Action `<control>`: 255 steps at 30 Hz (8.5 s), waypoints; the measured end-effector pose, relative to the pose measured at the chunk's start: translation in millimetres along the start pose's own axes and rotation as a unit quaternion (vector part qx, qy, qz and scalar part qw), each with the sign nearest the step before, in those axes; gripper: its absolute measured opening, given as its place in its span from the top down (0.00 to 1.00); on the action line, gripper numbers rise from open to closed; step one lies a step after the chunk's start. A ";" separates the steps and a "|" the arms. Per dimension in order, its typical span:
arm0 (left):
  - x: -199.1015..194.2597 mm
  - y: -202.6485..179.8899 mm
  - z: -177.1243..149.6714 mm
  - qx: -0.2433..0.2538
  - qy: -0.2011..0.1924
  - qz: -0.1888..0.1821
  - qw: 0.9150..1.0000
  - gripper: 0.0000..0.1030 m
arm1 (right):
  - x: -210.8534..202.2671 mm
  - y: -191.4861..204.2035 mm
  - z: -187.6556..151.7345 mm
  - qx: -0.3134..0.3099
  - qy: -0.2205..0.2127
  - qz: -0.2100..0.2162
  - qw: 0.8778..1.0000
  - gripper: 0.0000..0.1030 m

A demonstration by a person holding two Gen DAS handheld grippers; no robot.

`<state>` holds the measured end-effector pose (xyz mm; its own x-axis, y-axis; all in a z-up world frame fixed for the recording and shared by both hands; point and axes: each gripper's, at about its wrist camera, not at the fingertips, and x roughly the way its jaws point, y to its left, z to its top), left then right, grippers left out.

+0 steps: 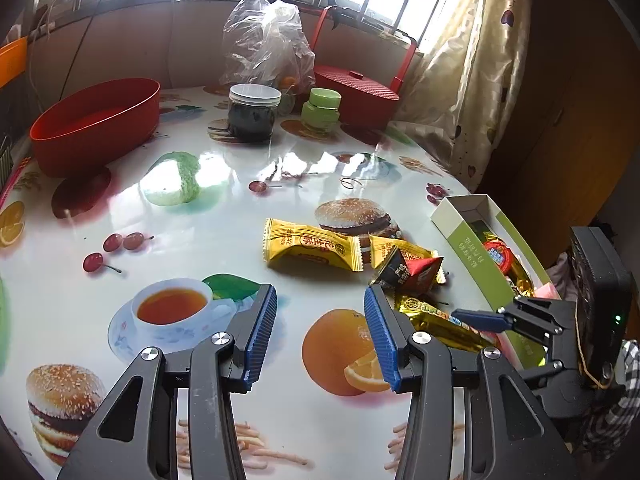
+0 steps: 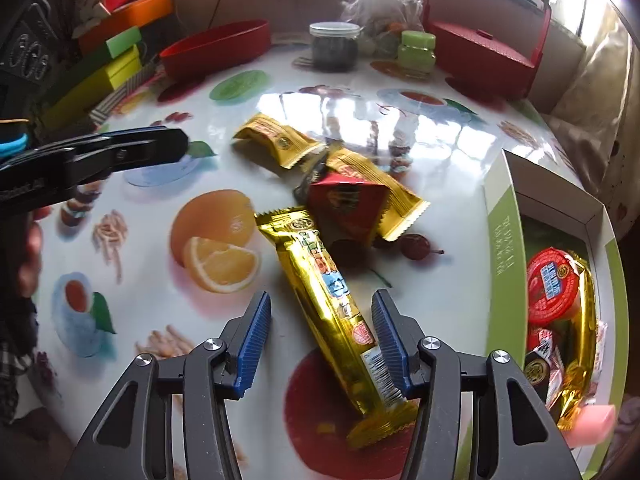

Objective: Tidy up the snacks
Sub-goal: 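Grasp another gold-wrapped candy bar with the right tool, then lift the gold bar with the right tool while the left tool approaches a red-black candy, then grasp the red-black triangular candy with the left tool, then carry the gold bar and red-black candy toward the green box with both tools, then lower both tools into the box and open them to release the candies, then move both open tools back to the yellow peanut candies on the table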

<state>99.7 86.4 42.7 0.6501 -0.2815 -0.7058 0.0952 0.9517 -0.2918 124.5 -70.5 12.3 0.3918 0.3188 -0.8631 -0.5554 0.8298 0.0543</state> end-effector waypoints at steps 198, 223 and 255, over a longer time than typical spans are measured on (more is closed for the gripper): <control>143.0 -210.4 52.7 0.206 0.087 -0.118 0.967 0.74 | -80.3 -136.8 -65.1 0.236 -0.096 -0.165 0.953 0.79; 134.6 -206.9 48.5 0.199 0.087 -0.115 0.969 0.58 | -86.2 -132.4 -65.2 0.235 -0.110 -0.173 0.950 0.59; 40.7 -171.3 34.5 0.176 0.005 -0.086 0.981 0.52 | -114.8 -94.1 -65.2 0.227 -0.155 -0.174 0.946 0.53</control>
<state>135.9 -83.9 86.3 0.5935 -0.4416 -0.6729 0.4582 0.8727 -0.1685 83.9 -214.9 73.5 0.7280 0.0514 -0.6836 -0.0089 0.9978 0.0655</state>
